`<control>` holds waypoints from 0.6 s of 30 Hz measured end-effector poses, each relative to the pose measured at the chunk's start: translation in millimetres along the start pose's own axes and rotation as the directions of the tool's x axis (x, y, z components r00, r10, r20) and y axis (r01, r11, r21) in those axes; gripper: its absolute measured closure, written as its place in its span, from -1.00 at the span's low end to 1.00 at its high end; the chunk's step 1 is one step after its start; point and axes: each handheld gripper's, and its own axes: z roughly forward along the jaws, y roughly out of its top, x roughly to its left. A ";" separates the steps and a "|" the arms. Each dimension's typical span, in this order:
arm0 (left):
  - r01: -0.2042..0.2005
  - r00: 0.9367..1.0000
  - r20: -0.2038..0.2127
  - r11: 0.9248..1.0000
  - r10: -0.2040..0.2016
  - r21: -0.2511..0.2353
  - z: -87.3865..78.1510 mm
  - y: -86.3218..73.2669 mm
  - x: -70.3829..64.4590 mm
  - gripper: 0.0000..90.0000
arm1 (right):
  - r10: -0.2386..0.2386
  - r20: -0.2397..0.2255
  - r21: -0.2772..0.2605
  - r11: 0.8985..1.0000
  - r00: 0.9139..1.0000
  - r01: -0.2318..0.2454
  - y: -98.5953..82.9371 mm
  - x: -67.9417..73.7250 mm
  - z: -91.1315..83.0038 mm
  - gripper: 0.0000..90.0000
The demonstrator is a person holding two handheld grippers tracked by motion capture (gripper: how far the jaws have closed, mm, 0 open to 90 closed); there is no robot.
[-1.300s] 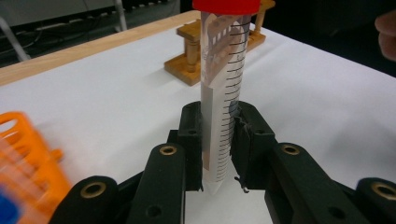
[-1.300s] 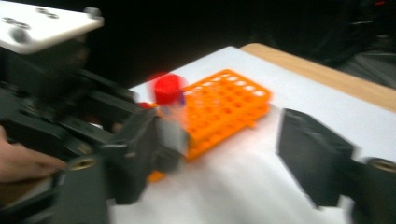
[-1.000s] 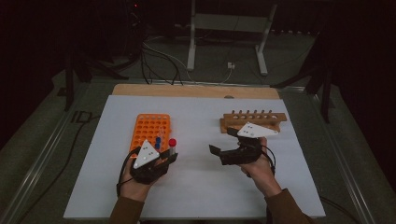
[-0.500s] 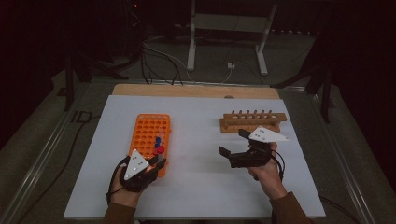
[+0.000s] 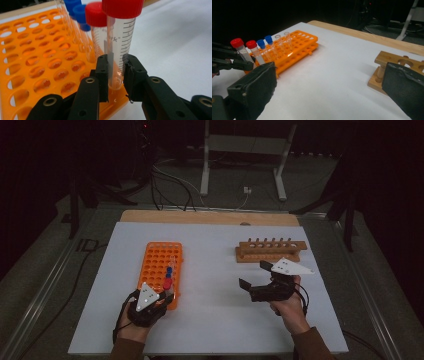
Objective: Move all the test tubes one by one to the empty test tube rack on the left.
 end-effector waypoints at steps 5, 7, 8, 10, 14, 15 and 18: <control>0.007 1.000 -0.004 0.999 -0.007 0.034 3.2 -1.4 -0.5 0.68 | 0.006 0.010 0.006 1.000 1.000 -0.006 -4.3 -2.6 -3.8 -1.00; 0.010 1.000 -0.007 0.999 -0.010 0.049 4.7 -2.3 -1.4 0.68 | 0.009 0.020 0.008 1.000 1.000 -0.009 -5.9 -3.9 -5.9 -1.00; 0.009 1.000 -0.008 0.999 -0.009 0.051 4.9 -2.6 -1.5 0.68 | 0.005 0.031 0.007 1.000 1.000 -0.006 -6.8 -4.4 -6.9 -1.00; 0.015 1.000 -0.009 0.998 -0.015 0.053 4.9 -2.3 -1.5 0.68 | -0.003 0.047 0.014 1.000 0.999 0.003 -8.9 -5.5 -9.6 -1.00; 0.033 0.999 -0.019 0.998 -0.032 0.053 5.1 -2.4 -2.8 0.68 | 0.003 0.065 0.013 1.000 0.998 -0.004 -13.3 -8.7 -14.0 -1.00; 0.035 0.999 -0.020 0.998 -0.034 0.054 5.0 -2.4 -3.1 0.68 | 0.008 0.069 0.014 1.000 0.998 -0.009 -14.7 -9.6 -15.2 -1.00; 0.039 0.999 -0.016 0.998 -0.038 0.055 4.0 -2.5 -2.9 0.66 | 0.017 0.079 0.018 1.000 0.997 -0.018 -19.6 -12.4 -18.8 -1.00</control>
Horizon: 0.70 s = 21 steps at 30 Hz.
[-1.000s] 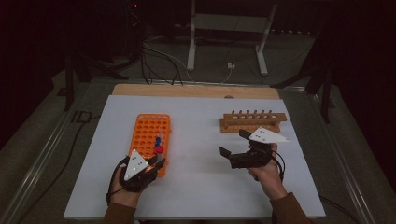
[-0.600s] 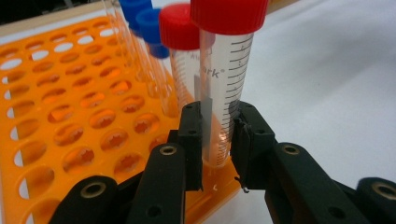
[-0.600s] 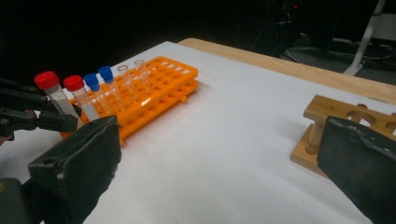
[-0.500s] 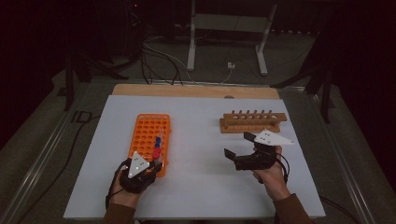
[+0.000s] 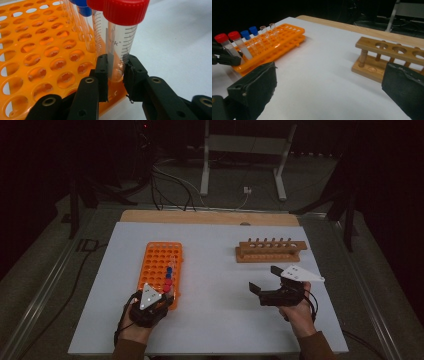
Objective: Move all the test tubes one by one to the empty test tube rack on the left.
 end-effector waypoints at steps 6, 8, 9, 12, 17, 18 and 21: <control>0.029 0.999 0.017 0.999 -0.029 -0.020 -12.0 -2.1 2.6 0.18 | 0.026 0.026 -0.014 1.000 0.999 -0.026 -9.2 -7.7 -9.6 -1.00; 0.031 0.999 0.038 0.996 -0.028 -0.079 -23.3 -1.7 5.0 0.05 | 0.033 0.033 -0.022 0.999 0.999 -0.032 -12.7 -10.6 -12.9 -1.00; 0.032 0.999 0.046 0.993 -0.027 -0.111 -28.3 -0.9 6.3 -0.05 | 0.035 0.042 -0.029 0.999 0.998 -0.034 -15.4 -12.5 -15.3 -1.00; 0.038 0.998 0.047 0.979 -0.029 -0.203 -41.6 1.8 10.4 -0.25 | 0.043 0.057 -0.041 0.998 0.997 -0.041 -22.2 -16.7 -20.8 -1.00; 0.085 0.996 0.003 0.954 -0.087 -0.288 -51.2 6.6 18.9 -0.58 | 0.049 0.083 -0.065 0.997 0.995 -0.044 -30.6 -20.4 -28.8 -1.00; 0.103 0.994 -0.010 0.947 -0.111 -0.303 -51.5 7.4 22.1 -0.64 | 0.048 0.089 -0.073 0.996 0.995 -0.041 -32.3 -21.2 -30.0 -1.00; 0.140 0.985 -0.046 0.932 -0.165 -0.333 -51.7 9.5 30.1 -0.83 | 0.059 0.100 -0.093 0.994 0.993 -0.050 -36.6 -23.9 -33.7 -1.00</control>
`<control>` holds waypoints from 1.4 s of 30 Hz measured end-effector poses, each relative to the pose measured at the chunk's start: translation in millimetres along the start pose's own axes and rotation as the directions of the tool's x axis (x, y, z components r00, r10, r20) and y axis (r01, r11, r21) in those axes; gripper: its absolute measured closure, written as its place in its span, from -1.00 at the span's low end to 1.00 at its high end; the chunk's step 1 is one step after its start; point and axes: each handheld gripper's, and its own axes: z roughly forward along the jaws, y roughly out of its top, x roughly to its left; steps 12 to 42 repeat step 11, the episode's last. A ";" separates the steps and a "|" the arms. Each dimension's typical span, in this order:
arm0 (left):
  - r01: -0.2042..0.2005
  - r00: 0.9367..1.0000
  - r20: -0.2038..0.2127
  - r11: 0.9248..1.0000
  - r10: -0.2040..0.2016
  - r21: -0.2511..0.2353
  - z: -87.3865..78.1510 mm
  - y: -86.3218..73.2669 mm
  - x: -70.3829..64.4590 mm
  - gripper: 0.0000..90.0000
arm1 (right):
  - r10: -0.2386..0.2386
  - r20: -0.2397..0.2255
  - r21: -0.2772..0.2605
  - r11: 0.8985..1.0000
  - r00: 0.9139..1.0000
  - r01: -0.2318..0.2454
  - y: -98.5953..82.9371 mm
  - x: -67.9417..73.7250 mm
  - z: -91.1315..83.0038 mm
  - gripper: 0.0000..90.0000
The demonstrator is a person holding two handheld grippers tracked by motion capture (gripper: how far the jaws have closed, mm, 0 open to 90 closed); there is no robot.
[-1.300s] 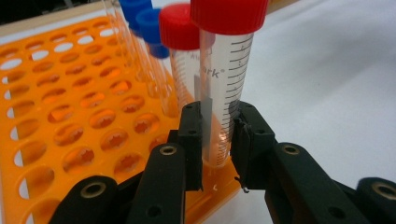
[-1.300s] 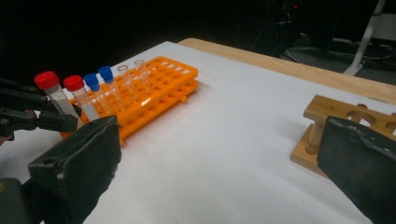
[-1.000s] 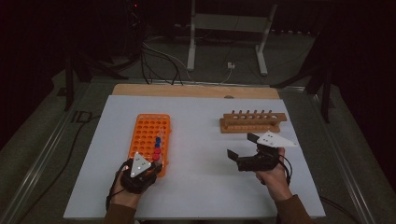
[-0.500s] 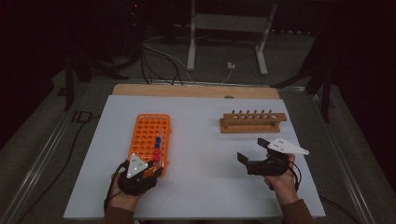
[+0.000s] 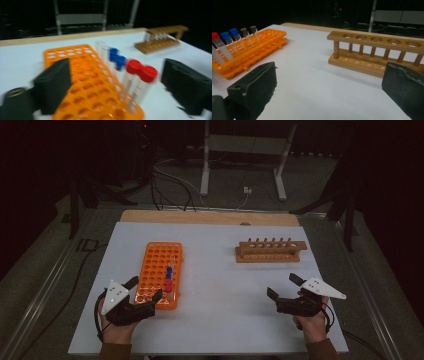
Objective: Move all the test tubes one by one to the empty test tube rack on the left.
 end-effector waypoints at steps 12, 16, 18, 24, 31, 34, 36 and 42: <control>0.038 0.994 -0.098 0.998 -0.043 -0.056 -5.6 1.7 16.8 -0.99 | -0.014 0.041 -0.030 0.999 0.999 0.015 -10.1 -4.1 -6.5 -1.00; 0.038 0.994 -0.098 0.998 -0.043 -0.056 -5.6 1.7 16.8 -0.99 | -0.014 0.041 -0.030 0.999 0.999 0.015 -10.1 -4.1 -6.5 -1.00; 0.038 0.994 -0.098 0.998 -0.043 -0.056 -5.6 1.7 16.8 -0.99 | -0.014 0.041 -0.030 0.999 0.999 0.015 -10.1 -4.1 -6.5 -1.00; 0.038 0.994 -0.098 0.998 -0.043 -0.056 -5.6 1.7 16.8 -0.99 | -0.014 0.041 -0.030 0.999 0.999 0.015 -10.1 -4.1 -6.5 -1.00; 0.038 0.994 -0.098 0.998 -0.043 -0.056 -5.6 1.7 16.8 -0.99 | -0.014 0.041 -0.030 0.999 0.999 0.015 -10.1 -4.1 -6.5 -1.00; 0.038 0.994 -0.098 0.998 -0.043 -0.056 -5.6 1.7 16.8 -0.99 | -0.014 0.041 -0.030 0.999 0.999 0.015 -10.1 -4.1 -6.5 -1.00; 0.038 0.994 -0.098 0.998 -0.043 -0.056 -5.6 1.7 16.8 -0.99 | -0.014 0.041 -0.030 0.999 0.999 0.015 -10.1 -4.1 -6.5 -1.00; 0.038 0.994 -0.098 0.998 -0.043 -0.056 -5.6 1.7 16.8 -0.99 | -0.014 0.041 -0.030 0.999 0.999 0.015 -10.1 -4.1 -6.5 -1.00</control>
